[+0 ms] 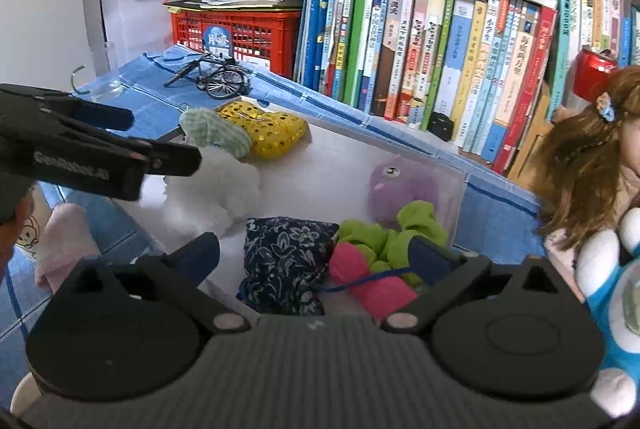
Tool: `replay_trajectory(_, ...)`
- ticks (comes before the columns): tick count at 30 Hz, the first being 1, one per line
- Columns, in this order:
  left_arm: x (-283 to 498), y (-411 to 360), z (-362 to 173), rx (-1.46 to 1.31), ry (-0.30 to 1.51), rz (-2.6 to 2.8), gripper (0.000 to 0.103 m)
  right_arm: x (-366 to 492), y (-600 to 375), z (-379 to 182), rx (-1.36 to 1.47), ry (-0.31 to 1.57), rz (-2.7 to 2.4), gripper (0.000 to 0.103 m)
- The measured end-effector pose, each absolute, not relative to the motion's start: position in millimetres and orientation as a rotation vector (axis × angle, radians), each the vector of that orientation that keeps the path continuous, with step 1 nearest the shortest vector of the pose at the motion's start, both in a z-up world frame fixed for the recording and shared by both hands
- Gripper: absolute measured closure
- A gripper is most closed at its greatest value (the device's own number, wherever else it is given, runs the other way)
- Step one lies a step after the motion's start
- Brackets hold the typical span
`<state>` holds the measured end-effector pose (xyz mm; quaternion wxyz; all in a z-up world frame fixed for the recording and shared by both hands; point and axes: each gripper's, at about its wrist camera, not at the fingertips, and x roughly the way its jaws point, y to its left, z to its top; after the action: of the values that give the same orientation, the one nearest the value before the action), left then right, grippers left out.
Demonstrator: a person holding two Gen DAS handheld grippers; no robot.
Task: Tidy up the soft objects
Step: 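Open the right tool to drop the pouch in the box while the left tool releases the fluffy plush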
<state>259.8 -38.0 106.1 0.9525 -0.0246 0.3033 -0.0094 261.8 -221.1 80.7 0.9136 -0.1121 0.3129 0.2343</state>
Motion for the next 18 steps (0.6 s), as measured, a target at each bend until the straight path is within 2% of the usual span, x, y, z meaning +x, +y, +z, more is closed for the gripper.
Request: replay_trajectory(18, 209.4, -21.2, 124.7, -0.064, 0.542, 0.010, 0.000, 219.3, -216.4, 103.3, -0.233, 0.616, 0.389, 0.000)
